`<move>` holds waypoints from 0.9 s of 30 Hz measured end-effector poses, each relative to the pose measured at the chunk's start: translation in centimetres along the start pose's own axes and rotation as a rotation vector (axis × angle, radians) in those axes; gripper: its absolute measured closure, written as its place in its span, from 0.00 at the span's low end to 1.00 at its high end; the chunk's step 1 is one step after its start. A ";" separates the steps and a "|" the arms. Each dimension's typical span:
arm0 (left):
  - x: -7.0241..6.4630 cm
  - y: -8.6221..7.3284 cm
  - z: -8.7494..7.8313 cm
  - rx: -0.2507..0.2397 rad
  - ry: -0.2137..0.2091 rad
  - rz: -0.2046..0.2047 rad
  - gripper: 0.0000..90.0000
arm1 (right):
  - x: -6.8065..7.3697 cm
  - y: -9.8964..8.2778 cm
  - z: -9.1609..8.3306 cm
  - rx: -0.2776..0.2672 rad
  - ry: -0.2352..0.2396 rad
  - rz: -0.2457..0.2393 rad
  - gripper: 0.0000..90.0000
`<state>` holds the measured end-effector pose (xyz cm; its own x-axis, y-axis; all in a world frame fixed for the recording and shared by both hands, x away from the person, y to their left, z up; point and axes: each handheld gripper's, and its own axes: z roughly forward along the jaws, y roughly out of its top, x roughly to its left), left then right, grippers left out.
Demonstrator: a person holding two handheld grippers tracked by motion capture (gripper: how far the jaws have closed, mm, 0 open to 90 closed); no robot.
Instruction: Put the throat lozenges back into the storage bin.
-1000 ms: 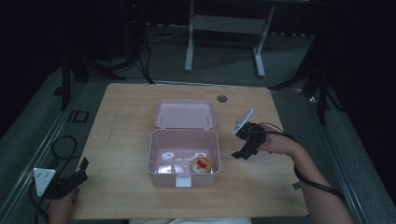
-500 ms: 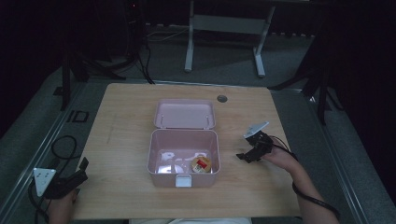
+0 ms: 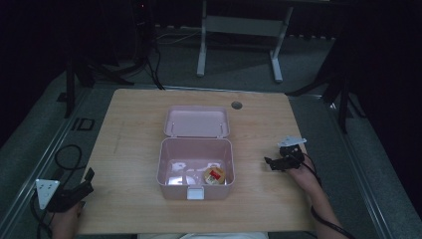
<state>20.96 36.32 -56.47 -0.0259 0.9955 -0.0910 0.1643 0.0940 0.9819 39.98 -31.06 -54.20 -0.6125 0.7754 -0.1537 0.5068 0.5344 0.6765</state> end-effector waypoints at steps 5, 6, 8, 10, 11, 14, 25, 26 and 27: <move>0.0 0.0 0.0 0.000 0.001 0.000 0.03 | -0.5 -1.1 -0.5 -0.031 -0.107 0.101 0.13; 0.0 0.0 0.0 0.000 0.000 0.000 0.03 | -0.7 -1.4 -0.6 -0.039 -0.126 0.112 0.13; 0.0 0.0 0.0 -0.001 0.001 0.000 0.03 | -0.9 -1.9 -1.0 -0.063 -0.179 0.156 0.13; 0.0 0.0 0.0 0.000 0.001 0.001 0.03 | -1.2 -2.3 -1.3 -0.089 -0.197 0.197 0.13; 0.0 0.0 0.0 0.000 0.001 0.001 0.03 | -1.2 -2.5 -1.4 -0.092 -0.212 0.216 0.13; 0.0 0.0 0.0 -0.001 0.001 -0.001 0.03 | -1.2 -3.0 -1.8 -0.110 -0.265 0.265 0.13; 0.0 0.0 0.0 -0.002 0.003 0.001 0.03 | -1.5 -4.0 -2.3 -0.150 -0.352 0.343 0.13; 0.0 0.0 0.0 -0.001 0.003 0.001 0.03 | -1.5 -4.1 -2.4 -0.162 -0.332 0.344 0.12; -0.1 0.0 0.0 -0.001 0.003 0.002 0.03 | -1.6 -4.1 -2.5 -0.171 -0.323 0.344 0.12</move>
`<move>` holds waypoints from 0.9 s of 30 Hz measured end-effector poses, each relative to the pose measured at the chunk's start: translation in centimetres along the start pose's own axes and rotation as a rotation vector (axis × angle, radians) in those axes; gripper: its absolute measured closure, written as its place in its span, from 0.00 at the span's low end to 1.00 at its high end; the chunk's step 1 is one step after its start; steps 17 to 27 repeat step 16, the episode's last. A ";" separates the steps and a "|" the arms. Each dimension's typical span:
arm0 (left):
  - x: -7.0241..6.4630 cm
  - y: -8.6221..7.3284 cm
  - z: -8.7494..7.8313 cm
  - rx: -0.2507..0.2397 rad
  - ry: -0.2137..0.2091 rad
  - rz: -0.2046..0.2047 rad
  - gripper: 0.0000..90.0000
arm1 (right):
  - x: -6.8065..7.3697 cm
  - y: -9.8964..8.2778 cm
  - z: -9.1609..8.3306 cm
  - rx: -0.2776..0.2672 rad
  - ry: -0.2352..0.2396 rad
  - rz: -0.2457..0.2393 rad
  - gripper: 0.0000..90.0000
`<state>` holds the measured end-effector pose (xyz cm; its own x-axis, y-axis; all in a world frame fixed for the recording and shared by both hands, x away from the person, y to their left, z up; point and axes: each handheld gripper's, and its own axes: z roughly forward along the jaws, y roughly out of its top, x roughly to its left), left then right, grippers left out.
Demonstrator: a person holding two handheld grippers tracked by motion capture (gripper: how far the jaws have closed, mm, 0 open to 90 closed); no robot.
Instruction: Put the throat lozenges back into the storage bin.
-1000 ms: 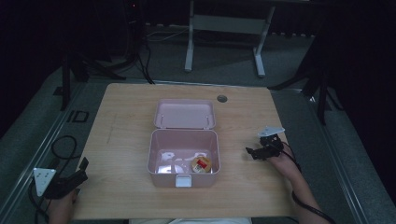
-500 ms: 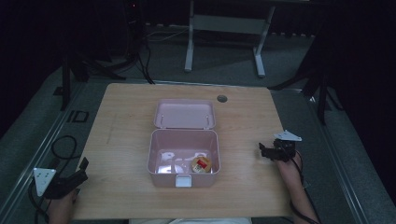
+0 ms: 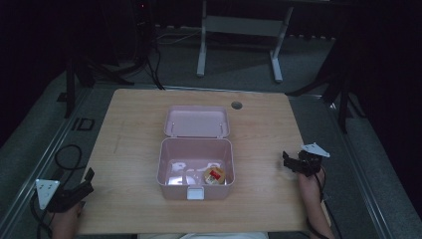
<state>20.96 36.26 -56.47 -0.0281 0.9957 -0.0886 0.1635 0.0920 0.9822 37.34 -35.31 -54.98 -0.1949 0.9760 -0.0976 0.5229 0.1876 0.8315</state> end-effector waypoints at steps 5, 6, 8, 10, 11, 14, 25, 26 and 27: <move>0.0 0.0 0.0 0.000 -0.001 -0.001 0.03 | -0.3 -0.2 -0.4 -0.061 -0.044 0.021 0.13; 0.0 0.0 0.0 0.001 -0.001 -0.001 0.03 | -0.4 -0.3 -0.5 -0.070 -0.050 0.028 0.12; 0.0 0.0 0.0 0.001 -0.002 -0.002 0.03 | -0.5 -0.3 -0.4 -0.059 -0.056 0.046 0.13; 0.0 0.0 0.0 0.000 -0.002 -0.002 0.03 | -0.6 -0.4 -0.2 -0.042 -0.053 0.052 0.13; 0.0 0.0 0.0 0.000 -0.002 -0.003 0.03 | -0.6 -0.4 -0.1 -0.036 -0.055 0.049 0.13; 0.0 0.0 0.0 0.000 -0.003 -0.002 0.03 | -0.6 -0.4 0.0 -0.035 -0.057 0.043 0.13; 0.0 0.0 0.0 0.000 -0.002 -0.002 0.03 | -0.5 -0.4 0.0 -0.027 -0.059 0.041 0.13; 0.0 0.0 0.0 0.000 -0.002 -0.002 0.03 | -0.5 -0.4 0.0 -0.027 -0.059 0.041 0.13; 0.0 0.0 0.0 0.000 -0.002 -0.002 0.03 | -0.5 -0.4 0.0 -0.027 -0.059 0.041 0.13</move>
